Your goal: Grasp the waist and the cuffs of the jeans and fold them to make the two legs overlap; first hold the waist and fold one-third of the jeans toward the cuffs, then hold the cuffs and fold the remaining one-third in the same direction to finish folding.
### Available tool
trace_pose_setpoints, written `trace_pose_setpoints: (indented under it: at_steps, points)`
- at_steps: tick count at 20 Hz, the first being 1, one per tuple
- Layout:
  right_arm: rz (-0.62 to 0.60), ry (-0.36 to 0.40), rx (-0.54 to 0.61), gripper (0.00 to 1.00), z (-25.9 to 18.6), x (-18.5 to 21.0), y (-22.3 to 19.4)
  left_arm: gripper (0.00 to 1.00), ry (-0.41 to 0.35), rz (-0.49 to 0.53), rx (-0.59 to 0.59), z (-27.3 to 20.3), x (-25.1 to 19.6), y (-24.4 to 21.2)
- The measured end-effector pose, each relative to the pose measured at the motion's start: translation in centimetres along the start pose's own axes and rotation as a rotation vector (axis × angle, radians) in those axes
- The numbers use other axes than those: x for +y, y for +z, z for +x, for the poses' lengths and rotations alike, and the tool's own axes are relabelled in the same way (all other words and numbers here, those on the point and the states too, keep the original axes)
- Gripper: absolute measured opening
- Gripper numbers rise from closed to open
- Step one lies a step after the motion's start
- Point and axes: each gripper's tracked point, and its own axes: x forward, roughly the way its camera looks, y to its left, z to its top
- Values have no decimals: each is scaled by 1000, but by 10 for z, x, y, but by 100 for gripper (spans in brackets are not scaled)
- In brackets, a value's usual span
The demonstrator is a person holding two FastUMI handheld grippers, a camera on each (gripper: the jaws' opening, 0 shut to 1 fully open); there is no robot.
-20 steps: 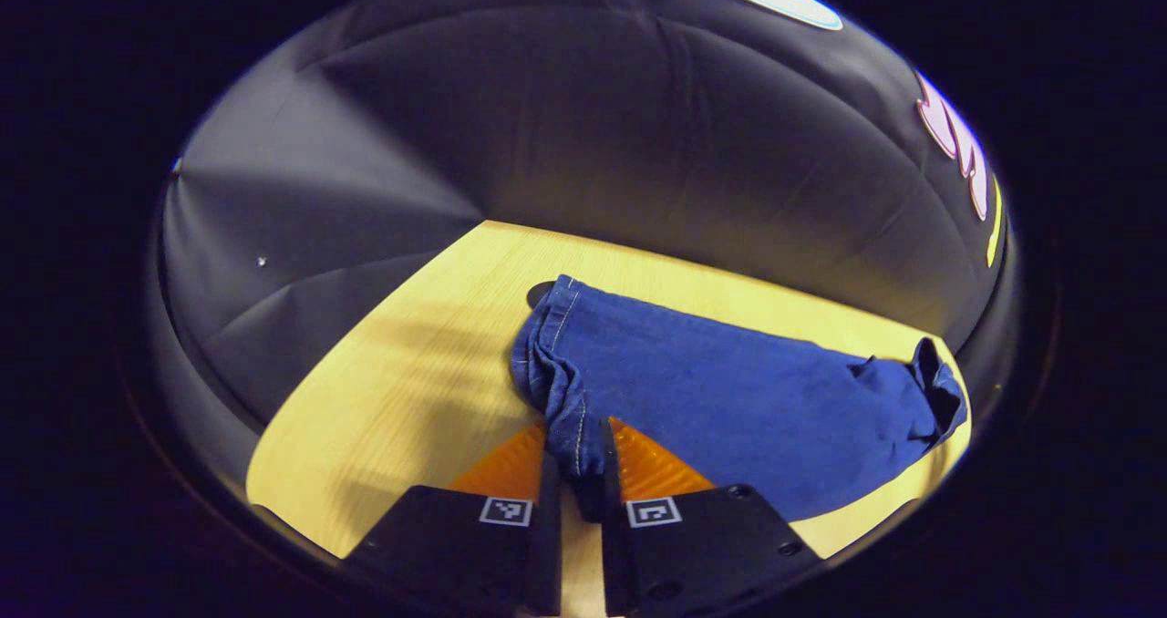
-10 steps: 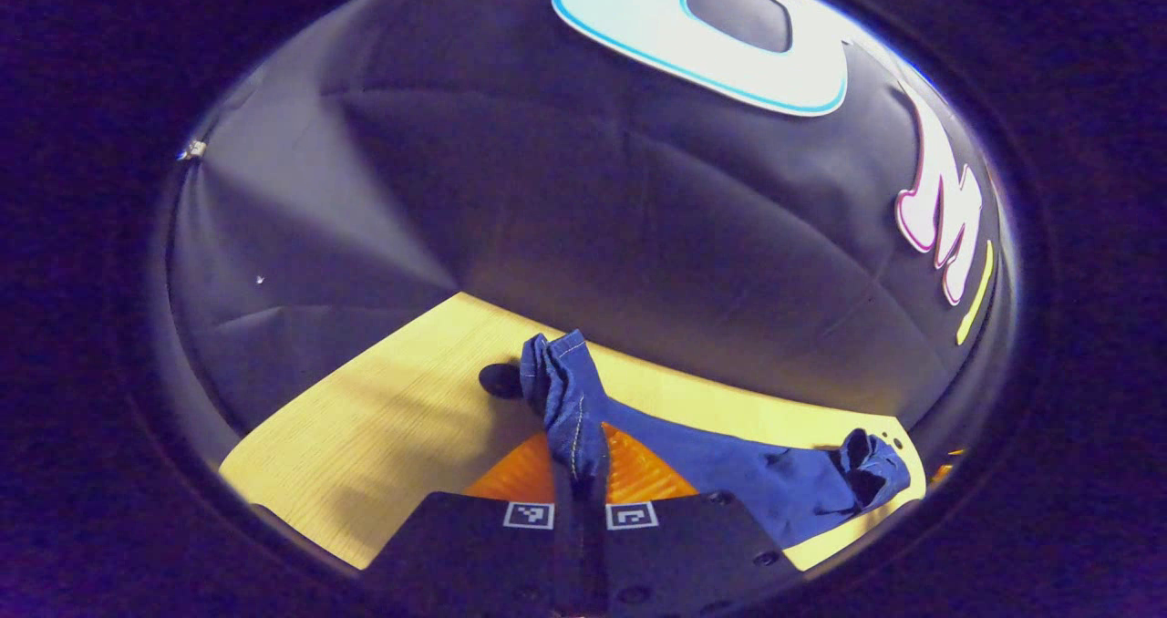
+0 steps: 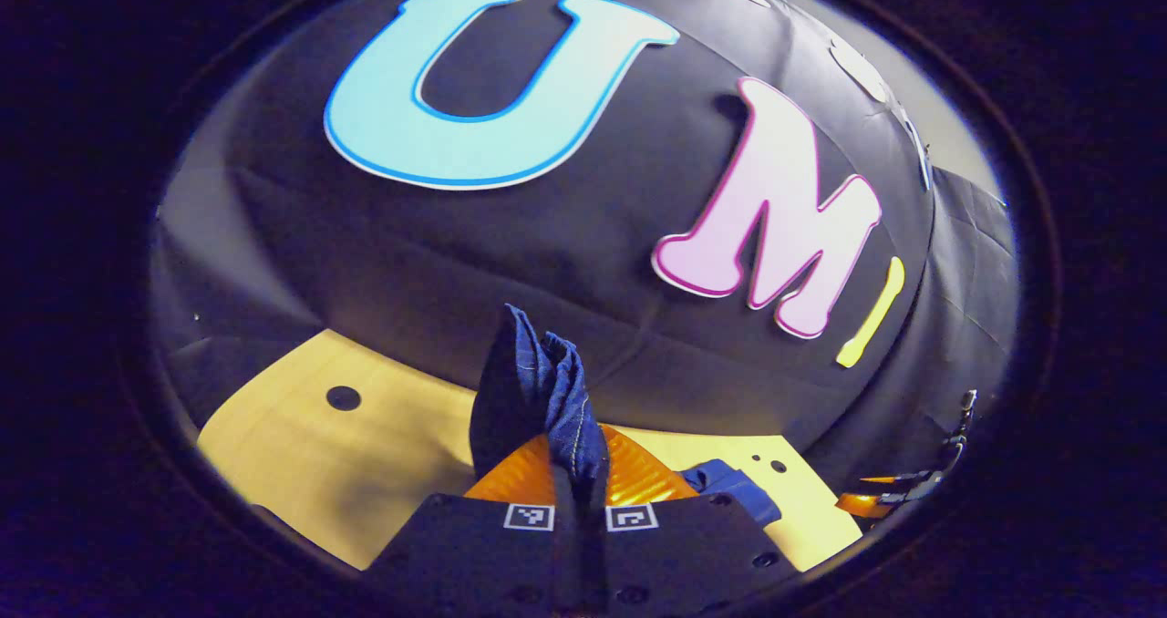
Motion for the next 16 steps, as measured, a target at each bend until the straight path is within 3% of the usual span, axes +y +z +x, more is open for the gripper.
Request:
trace_pose_setpoints:
  at_steps: [7,9,12,15,16]
  points:
    - [51,-69,-18,96,-34,-56,-4,9,-261,26,102,74,-198,-60]
    - [60,-87,-14,96,-43,-70,-11,6,-304,37,157,100,-228,-94]
    - [97,-119,-12,96,-52,-87,-15,8,-341,-30,245,118,-241,-138]
    - [131,-132,-22,97,-57,-96,-13,22,-314,-22,263,117,-237,-145]
    - [131,-134,-29,98,-57,-95,-10,44,-323,-4,239,111,-232,-137]
